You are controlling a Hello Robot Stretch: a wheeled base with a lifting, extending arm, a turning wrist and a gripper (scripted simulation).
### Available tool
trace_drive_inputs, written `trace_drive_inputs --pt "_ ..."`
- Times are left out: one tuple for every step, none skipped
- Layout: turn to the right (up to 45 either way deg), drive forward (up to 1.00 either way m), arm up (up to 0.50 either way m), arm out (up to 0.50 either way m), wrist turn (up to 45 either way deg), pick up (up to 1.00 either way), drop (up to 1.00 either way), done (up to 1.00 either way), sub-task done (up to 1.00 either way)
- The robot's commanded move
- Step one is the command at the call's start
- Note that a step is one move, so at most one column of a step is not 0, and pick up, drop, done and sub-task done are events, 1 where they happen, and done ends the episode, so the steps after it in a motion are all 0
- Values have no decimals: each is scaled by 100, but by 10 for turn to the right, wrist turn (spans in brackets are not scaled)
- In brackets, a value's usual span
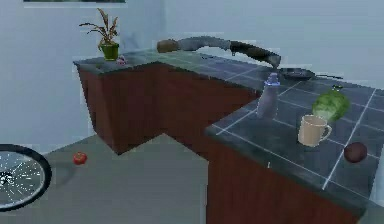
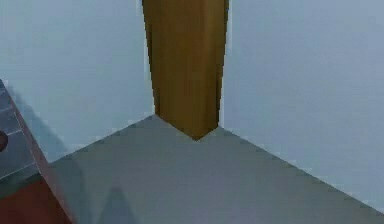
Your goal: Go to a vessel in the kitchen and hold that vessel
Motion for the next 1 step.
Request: trace_drive_inputs --pt "-450 0 0 0 0 0 0 0 0"
